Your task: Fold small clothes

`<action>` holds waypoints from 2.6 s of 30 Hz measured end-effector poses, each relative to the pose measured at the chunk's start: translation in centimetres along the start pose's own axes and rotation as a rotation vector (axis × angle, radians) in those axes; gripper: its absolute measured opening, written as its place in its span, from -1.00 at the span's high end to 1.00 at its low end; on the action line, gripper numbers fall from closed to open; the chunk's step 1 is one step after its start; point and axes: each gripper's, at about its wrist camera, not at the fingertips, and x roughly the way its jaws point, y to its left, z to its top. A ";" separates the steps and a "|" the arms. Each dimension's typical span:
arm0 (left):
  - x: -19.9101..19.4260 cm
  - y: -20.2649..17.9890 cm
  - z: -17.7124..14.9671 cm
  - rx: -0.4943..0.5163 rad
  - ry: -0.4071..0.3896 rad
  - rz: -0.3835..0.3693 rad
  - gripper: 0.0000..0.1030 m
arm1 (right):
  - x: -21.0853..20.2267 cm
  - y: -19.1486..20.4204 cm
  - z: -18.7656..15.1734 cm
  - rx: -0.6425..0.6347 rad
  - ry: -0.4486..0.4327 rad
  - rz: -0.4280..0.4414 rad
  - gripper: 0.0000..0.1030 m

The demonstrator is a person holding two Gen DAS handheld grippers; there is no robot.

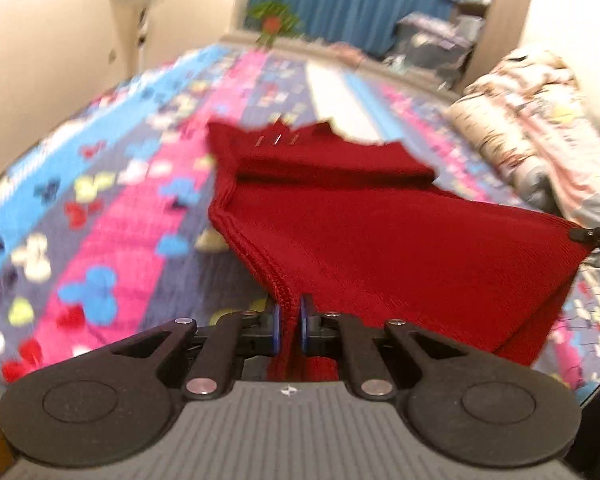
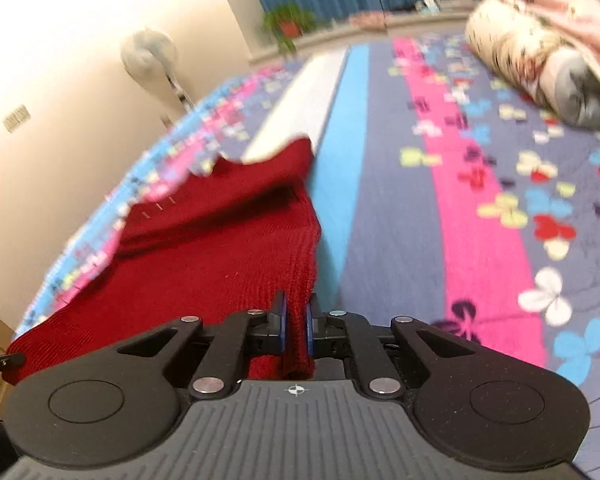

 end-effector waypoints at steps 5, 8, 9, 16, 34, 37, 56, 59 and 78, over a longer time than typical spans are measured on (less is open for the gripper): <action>-7.2 0.1 0.5 0.026 -0.086 -0.103 0.83 | -6.4 0.3 -0.9 -0.004 -0.064 0.054 0.91; -11.5 0.8 -0.1 0.031 -0.117 -0.170 0.83 | -11.1 0.2 -2.2 -0.018 -0.096 0.076 0.91; -12.4 1.2 -0.3 0.020 -0.124 -0.192 0.83 | -12.6 0.0 -2.7 -0.013 -0.109 0.086 0.91; -7.1 4.8 -0.1 -0.102 -0.039 -0.199 0.83 | -11.5 -2.8 -4.1 0.113 -0.069 0.062 0.91; 11.8 13.5 6.1 -0.337 0.074 -0.105 0.47 | 12.5 -6.7 3.3 0.240 0.031 -0.085 0.77; 9.9 14.4 5.8 -0.330 0.000 -0.051 0.34 | 10.3 -7.8 3.7 0.239 -0.060 -0.120 0.77; 15.1 9.8 5.8 -0.101 0.145 -0.027 -0.46 | 15.4 -5.0 0.8 0.028 0.206 0.038 0.03; 16.4 9.2 6.6 -0.109 0.132 -0.032 -0.45 | 16.3 -5.0 1.5 0.094 0.171 0.042 -0.02; 14.6 9.2 10.0 -0.078 -0.091 0.042 0.73 | 11.5 -2.7 5.7 0.114 -0.142 0.064 0.84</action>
